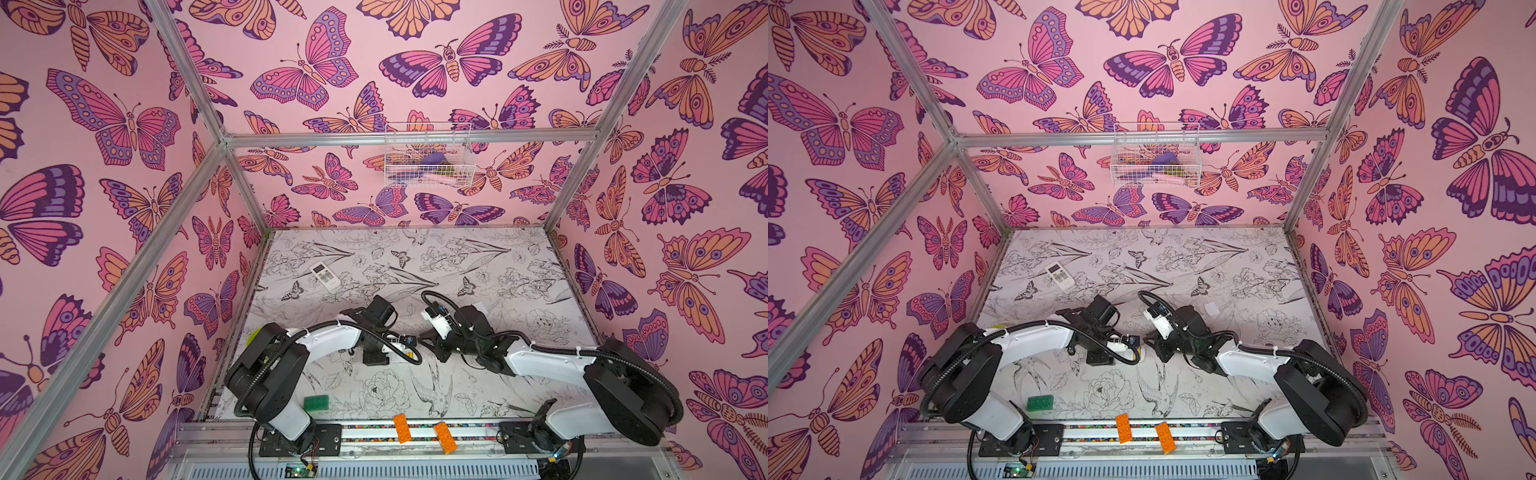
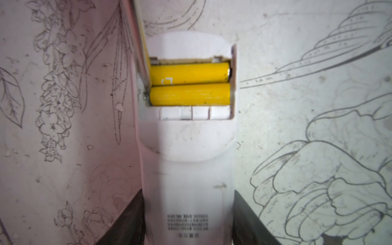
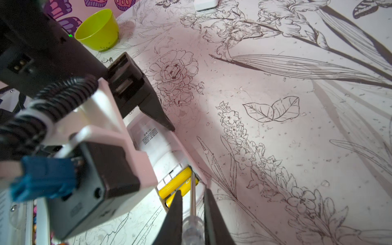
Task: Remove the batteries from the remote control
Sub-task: 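Lift the remote with the left gripper while the right gripper withdraws the screwdriver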
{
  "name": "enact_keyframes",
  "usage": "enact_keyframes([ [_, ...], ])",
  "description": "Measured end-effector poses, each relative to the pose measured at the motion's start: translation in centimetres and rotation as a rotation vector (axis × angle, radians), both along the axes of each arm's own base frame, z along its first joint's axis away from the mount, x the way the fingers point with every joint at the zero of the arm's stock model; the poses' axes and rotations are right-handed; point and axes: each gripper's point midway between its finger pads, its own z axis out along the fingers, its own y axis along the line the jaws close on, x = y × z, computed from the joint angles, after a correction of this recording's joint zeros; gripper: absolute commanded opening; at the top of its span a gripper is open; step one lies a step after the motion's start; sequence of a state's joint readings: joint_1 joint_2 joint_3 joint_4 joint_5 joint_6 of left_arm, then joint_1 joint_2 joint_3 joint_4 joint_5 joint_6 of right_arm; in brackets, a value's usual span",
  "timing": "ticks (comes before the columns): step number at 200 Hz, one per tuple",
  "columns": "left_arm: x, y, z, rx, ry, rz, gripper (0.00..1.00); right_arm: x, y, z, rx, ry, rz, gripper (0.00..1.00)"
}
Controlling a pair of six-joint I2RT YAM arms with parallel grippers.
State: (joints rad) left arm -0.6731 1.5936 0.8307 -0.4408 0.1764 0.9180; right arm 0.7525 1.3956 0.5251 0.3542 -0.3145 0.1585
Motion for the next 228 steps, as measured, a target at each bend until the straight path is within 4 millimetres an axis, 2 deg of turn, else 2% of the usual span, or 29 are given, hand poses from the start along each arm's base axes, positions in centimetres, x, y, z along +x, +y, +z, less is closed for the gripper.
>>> enact_keyframes([
  [17, 0.8, -0.4, 0.2, -0.011, -0.058, -0.015, 0.37, 0.7, -0.7, 1.8, 0.046, 0.003, -0.064, 0.0],
  [47, 3.5, -0.7, 0.8, -0.027, -0.225, -0.014, 0.35, 2.0, -2.0, 5.7, 0.148, -0.024, -0.182, 0.0],
  [69, 6.0, -0.4, 1.4, -0.019, -0.371, -0.006, 0.32, 2.8, -2.9, 7.0, 0.171, -0.038, -0.262, 0.0],
  [87, 9.6, -0.3, 3.1, -0.041, -0.57, 0.031, 0.31, 4.0, -5.0, 5.8, 0.118, -0.019, -0.412, 0.0],
  [88, 9.7, -0.3, 3.2, -0.044, -0.576, 0.032, 0.13, 4.0, -5.0, 5.8, 0.117, -0.019, -0.415, 0.0],
  [93, 10.5, -0.3, 3.6, -0.046, -0.616, 0.039, 0.05, 4.2, -5.2, 5.6, 0.11, -0.018, -0.434, 0.0],
  [101, 11.8, -0.3, 4.4, -0.043, -0.688, 0.052, 0.0, 4.5, -5.5, 5.1, 0.098, -0.014, -0.46, 0.0],
  [115, 14.1, -0.2, 5.6, -0.028, -0.808, 0.076, 0.0, 5.0, -5.8, 3.9, 0.074, 0.007, -0.494, 0.0],
  [133, 16.1, 0.0, 6.1, 0.003, -0.92, 0.089, 0.0, 5.4, -5.4, 1.9, 0.035, 0.056, -0.511, 0.0],
  [155, 17.2, 0.4, 5.9, 0.035, -1.021, 0.079, 0.0, 6.3, -4.4, 0.1, 0.008, 0.105, -0.512, 0.0],
  [185, 17.9, 0.5, 5.1, 0.076, -1.141, 0.038, 0.0, 7.6, -2.7, -1.2, 0.021, 0.154, -0.516, 0.0],
  [228, 17.8, 1.0, 3.5, 0.138, -1.232, -0.017, 0.0, 8.9, -0.3, -1.4, 0.09, 0.191, -0.491, 0.0],
])
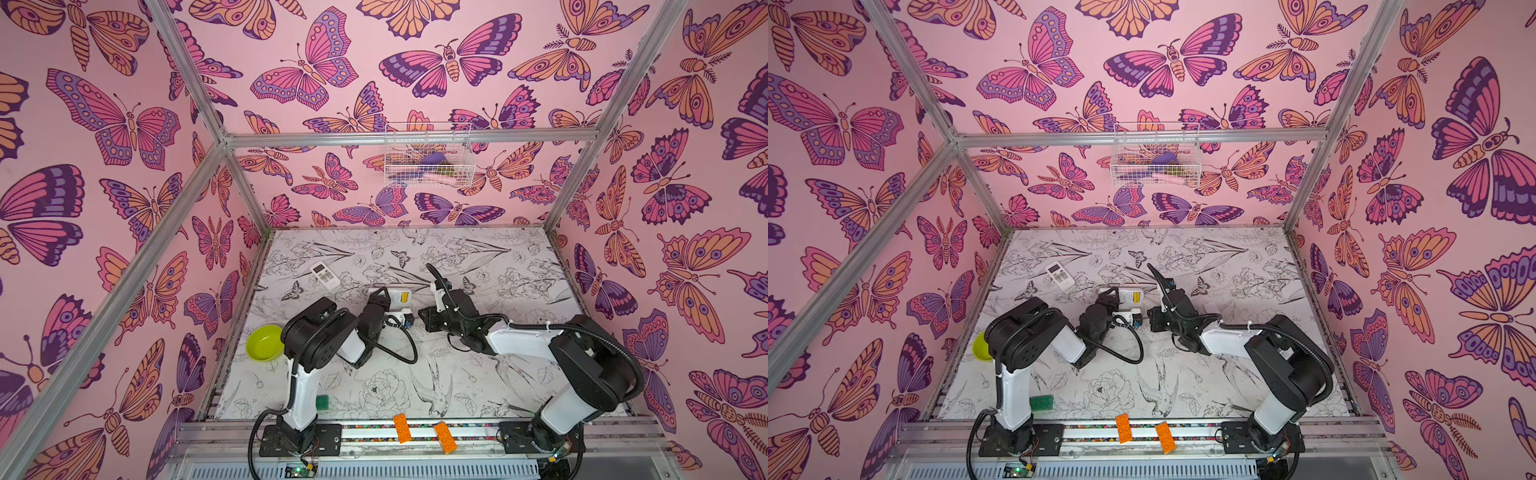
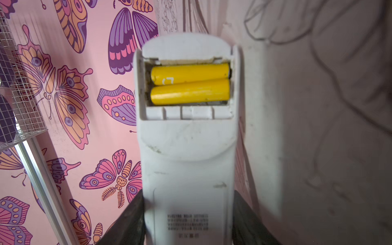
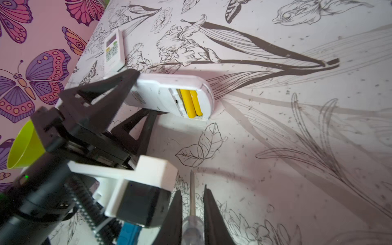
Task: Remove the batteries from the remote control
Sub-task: 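Lift the remote with the left gripper while the right gripper withdraws the screwdriver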
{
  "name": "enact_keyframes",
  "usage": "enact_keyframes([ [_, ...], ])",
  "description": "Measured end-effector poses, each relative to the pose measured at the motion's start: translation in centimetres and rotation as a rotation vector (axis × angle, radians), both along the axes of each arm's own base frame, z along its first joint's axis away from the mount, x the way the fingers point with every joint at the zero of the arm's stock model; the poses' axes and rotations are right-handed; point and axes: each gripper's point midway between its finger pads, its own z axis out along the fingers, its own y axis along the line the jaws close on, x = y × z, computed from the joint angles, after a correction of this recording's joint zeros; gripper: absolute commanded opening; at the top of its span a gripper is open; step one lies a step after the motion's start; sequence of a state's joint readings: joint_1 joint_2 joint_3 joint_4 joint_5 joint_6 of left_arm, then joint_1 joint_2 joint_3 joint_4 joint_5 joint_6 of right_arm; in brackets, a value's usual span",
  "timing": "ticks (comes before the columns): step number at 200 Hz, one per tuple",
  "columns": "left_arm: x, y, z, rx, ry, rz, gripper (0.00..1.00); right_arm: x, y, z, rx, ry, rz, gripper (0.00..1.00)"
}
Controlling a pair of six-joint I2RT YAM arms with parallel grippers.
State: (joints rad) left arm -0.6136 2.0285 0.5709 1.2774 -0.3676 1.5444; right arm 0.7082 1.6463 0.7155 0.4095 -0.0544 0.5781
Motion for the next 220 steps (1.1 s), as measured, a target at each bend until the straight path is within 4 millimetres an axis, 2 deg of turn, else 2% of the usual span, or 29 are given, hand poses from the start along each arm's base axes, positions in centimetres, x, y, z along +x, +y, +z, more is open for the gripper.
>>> enact_keyframes([
  [49, 0.6, 0.5, 1.0, 0.028, -0.061, 0.007, 0.0, 0.2, 0.9, -0.1, 0.034, 0.013, 0.019, 0.0],
  [81, 1.1, 0.4, 4.7, -0.029, -0.143, 0.01, 0.0, 0.1, 1.3, 0.2, 0.043, 0.02, 0.038, 0.0],
  [89, 1.3, 0.2, 5.1, -0.039, -0.158, 0.01, 0.0, 0.1, 1.4, 0.3, 0.044, 0.021, 0.04, 0.0],
  [103, 1.5, 0.1, 4.4, -0.034, -0.153, 0.009, 0.0, 0.1, 1.6, 0.3, 0.047, 0.023, 0.045, 0.0],
  [136, 1.2, 0.7, -0.2, 0.012, -0.068, 0.03, 0.0, 0.3, 1.5, -0.2, 0.045, 0.033, 0.039, 0.0],
  [169, 1.3, 0.9, 0.0, 0.012, -0.075, 0.037, 0.0, 0.3, 1.4, -0.2, 0.046, 0.032, 0.039, 0.0],
  [188, 1.3, 0.6, 1.2, 0.011, -0.089, 0.028, 0.0, 0.3, 1.4, -0.1, 0.047, 0.031, 0.039, 0.0],
  [220, 1.1, 0.3, 5.6, -0.062, -0.168, 0.018, 0.0, 0.3, 1.1, 0.1, 0.042, 0.023, 0.039, 0.0],
])
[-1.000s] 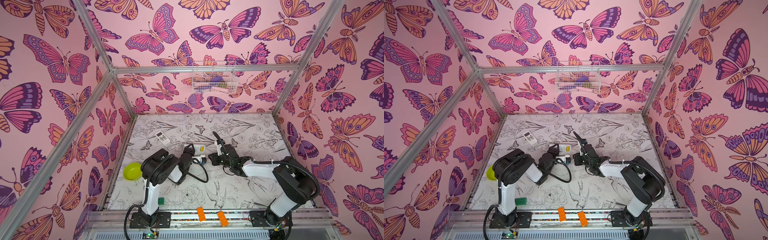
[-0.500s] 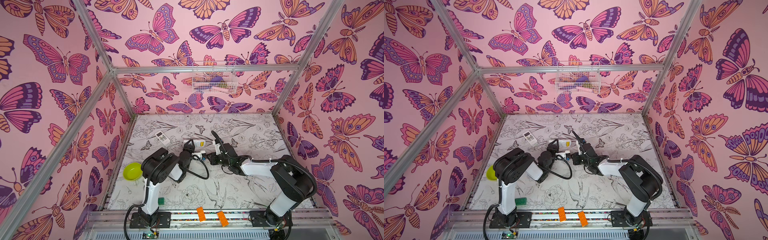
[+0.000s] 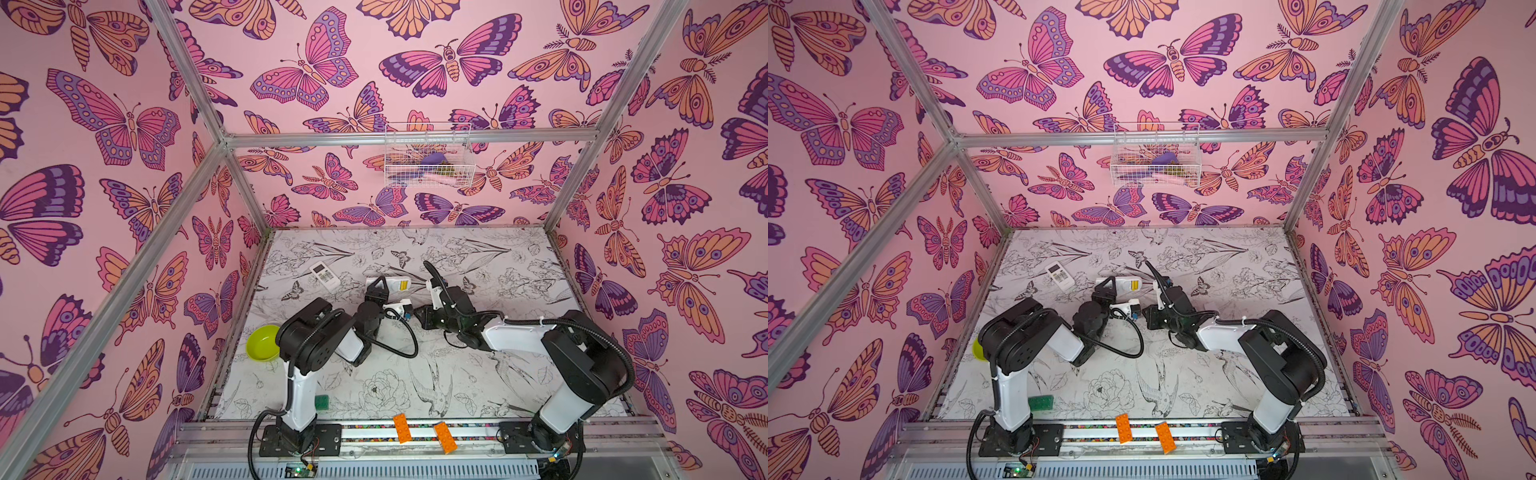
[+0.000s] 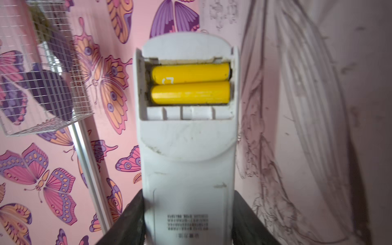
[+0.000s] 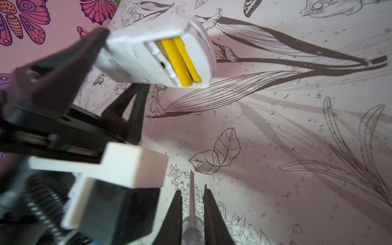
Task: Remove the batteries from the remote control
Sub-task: 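Lift the remote with the left gripper while the right gripper withdraws the screwdriver, then tilt the held remote with the left gripper to tip a battery out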
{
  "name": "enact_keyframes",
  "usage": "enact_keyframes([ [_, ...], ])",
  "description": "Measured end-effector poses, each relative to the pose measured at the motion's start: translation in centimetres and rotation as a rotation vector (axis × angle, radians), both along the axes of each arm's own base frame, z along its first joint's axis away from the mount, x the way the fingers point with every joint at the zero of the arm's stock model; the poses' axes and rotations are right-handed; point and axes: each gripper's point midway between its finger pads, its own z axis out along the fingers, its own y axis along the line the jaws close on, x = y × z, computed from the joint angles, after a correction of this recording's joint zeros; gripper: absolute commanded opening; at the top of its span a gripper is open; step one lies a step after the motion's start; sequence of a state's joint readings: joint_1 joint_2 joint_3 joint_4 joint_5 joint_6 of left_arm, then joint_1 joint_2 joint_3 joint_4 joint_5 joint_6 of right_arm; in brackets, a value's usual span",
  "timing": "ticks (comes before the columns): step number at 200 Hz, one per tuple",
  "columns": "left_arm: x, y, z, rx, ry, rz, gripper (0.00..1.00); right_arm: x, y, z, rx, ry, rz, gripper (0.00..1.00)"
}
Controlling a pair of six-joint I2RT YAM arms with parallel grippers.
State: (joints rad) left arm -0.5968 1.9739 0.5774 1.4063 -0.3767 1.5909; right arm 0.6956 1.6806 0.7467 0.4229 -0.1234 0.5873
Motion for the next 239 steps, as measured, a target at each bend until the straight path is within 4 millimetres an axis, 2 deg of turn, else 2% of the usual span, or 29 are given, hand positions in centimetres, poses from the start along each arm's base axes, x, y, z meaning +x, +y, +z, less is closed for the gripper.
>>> enact_keyframes([
  [16, 0.0, 0.0, -0.6, -0.002, 0.002, 0.003, 0.0, 0.1, -0.5, -0.2, -0.004, 0.002, -0.01, 0.0],
  [39, -0.4, 0.5, -6.0, 0.063, 0.11, 0.012, 0.0, 0.2, -1.0, -0.1, -0.009, -0.006, -0.023, 0.0],
  [76, -0.3, 0.5, -5.4, 0.055, 0.099, 0.014, 0.0, 0.6, -1.9, 0.9, -0.014, -0.024, -0.041, 0.0],
  [116, 0.0, -0.3, -1.9, 0.019, 0.035, -0.018, 0.0, 1.3, -2.7, 1.8, -0.015, -0.05, -0.059, 0.0],
  [143, 0.2, -0.6, -0.4, -0.005, 0.007, -0.025, 0.0, 1.6, -2.4, 2.4, -0.001, -0.052, -0.047, 0.0],
  [183, 0.4, -0.2, 1.9, -0.059, 0.016, -0.001, 0.0, 0.8, -2.6, 3.2, 0.017, -0.056, -0.032, 0.0],
  [218, 1.0, 1.2, 6.7, -0.213, 0.105, 0.074, 0.0, -0.1, -3.4, 5.2, 0.035, -0.083, -0.036, 0.0],
  [239, 0.8, 1.8, 9.2, -0.31, 0.176, 0.104, 0.0, -0.9, -4.1, 5.5, 0.036, -0.09, -0.043, 0.0],
])
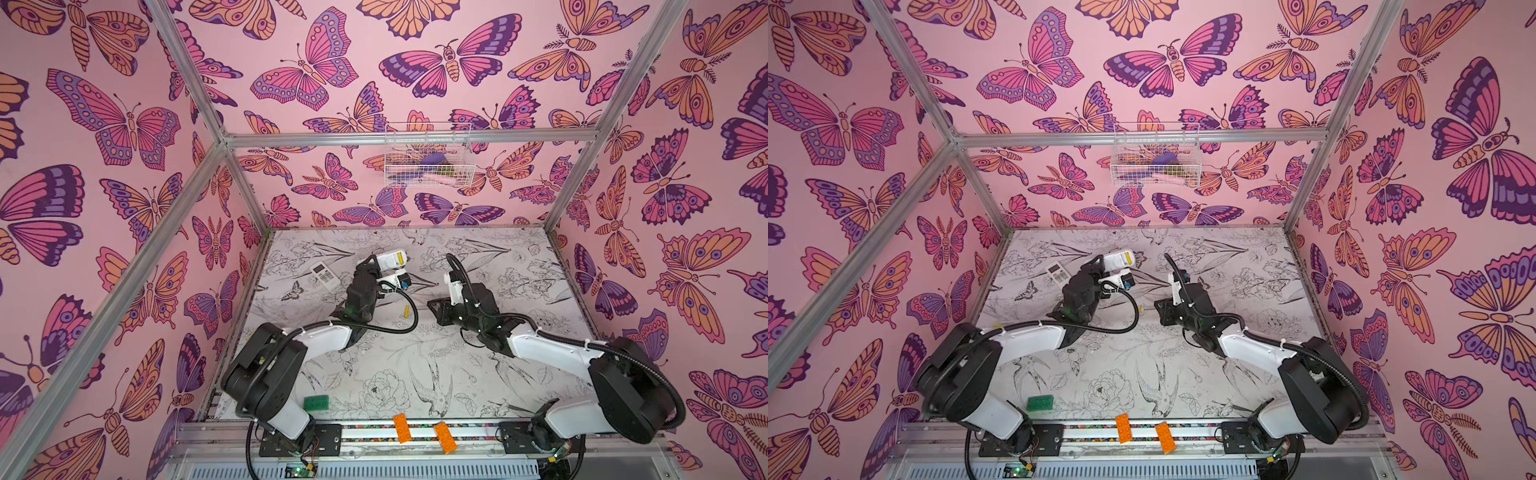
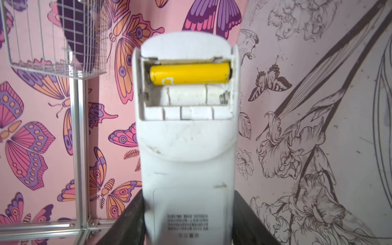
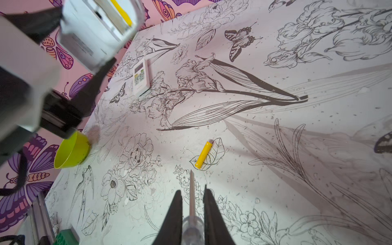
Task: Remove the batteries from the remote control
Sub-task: 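Tilt the held remote with the left gripper to tip a battery out, then lower the remote onto the table and open the left gripper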
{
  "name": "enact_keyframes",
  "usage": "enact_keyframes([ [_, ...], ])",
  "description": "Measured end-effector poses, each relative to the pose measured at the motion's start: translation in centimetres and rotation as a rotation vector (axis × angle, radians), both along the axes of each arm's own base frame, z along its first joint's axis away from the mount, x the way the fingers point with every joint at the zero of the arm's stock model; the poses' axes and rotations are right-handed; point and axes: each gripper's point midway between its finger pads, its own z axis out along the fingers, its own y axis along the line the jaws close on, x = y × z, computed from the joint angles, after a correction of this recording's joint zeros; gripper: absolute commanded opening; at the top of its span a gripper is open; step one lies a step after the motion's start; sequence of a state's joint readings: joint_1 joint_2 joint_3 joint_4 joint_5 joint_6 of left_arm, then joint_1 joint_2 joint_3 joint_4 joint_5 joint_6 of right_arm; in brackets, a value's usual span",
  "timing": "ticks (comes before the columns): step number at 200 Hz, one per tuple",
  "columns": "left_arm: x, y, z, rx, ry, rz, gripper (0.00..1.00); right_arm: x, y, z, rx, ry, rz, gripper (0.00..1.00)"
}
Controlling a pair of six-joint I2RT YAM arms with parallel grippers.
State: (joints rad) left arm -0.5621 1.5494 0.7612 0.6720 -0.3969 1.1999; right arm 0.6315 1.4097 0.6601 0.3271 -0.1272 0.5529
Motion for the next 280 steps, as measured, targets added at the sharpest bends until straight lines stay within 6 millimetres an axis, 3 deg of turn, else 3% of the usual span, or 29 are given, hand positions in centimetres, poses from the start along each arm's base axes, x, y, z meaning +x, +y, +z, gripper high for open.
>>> enact_keyframes([
  [24, -1.0, 0.5, -0.2, -0.052, 0.135, 0.029, 0.0, -0.9, -0.8, -0.5, -0.015, 0.029, -0.01, 0.0],
  [80, -6.8, 2.2, -6.0, -0.131, 0.582, 0.136, 0.0, -2.5, -1.6, -0.8, -0.013, 0.071, -0.016, 0.0],
  [114, -10.7, 2.6, -8.0, -0.236, 0.788, 0.18, 0.02, -3.8, -0.8, -1.4, -0.019, 0.085, 0.023, 0.0],
  [159, -14.2, 2.2, -10.8, -0.339, 0.99, 0.224, 0.0, -5.3, 0.7, -1.4, -0.025, 0.082, 0.073, 0.0],
  [232, -16.6, 1.7, -15.1, -0.39, 1.188, 0.313, 0.01, -7.1, 2.7, -3.3, -0.066, 0.108, 0.127, 0.0],
  [257, -17.1, 1.7, -16.4, -0.389, 1.234, 0.346, 0.1, -7.4, 3.3, -4.0, -0.079, 0.11, 0.14, 0.0],
  [280, -17.3, 1.6, -17.0, -0.388, 1.256, 0.36, 0.27, -7.3, 3.4, -4.7, -0.085, 0.118, 0.136, 0.0],
])
